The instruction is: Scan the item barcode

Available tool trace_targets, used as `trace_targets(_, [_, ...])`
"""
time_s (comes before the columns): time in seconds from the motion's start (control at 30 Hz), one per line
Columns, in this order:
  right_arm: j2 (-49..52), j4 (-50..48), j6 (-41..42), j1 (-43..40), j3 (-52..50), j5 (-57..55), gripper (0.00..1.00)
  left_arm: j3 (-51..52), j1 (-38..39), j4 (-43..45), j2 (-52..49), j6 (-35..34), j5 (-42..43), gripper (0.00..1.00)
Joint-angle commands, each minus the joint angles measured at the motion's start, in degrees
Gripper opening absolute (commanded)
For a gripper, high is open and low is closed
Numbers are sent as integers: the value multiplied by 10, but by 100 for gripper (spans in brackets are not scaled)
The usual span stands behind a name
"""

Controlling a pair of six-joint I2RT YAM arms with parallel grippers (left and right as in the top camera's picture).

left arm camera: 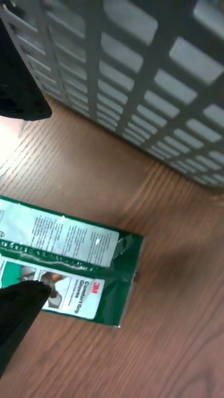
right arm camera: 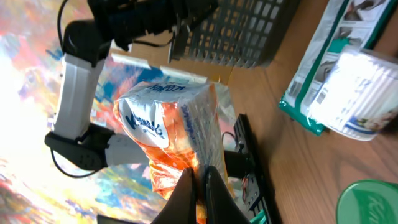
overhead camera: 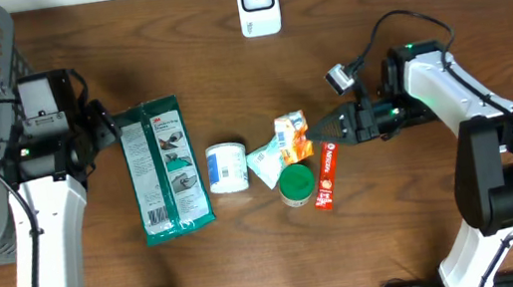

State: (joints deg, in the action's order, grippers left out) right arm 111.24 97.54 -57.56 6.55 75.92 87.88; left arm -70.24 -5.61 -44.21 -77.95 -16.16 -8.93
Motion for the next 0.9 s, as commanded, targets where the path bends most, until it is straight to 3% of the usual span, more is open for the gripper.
trace_targets(0.0, [-12, 0, -13, 10, 12, 16, 1, -12, -4, 2, 2, -5, -10, 82])
trace_targets(0.1, [-12, 0, -12, 10, 19, 16, 1, -12, -4, 2, 1, -5, -10, 84])
trace_targets(0.13, [-12, 0, -12, 10, 21, 16, 1, -12, -4, 2, 1, -5, -10, 95])
trace_targets(0.87, [-20, 0, -1, 16, 32, 16, 1, -12, -4, -7, 1, -5, -9, 95])
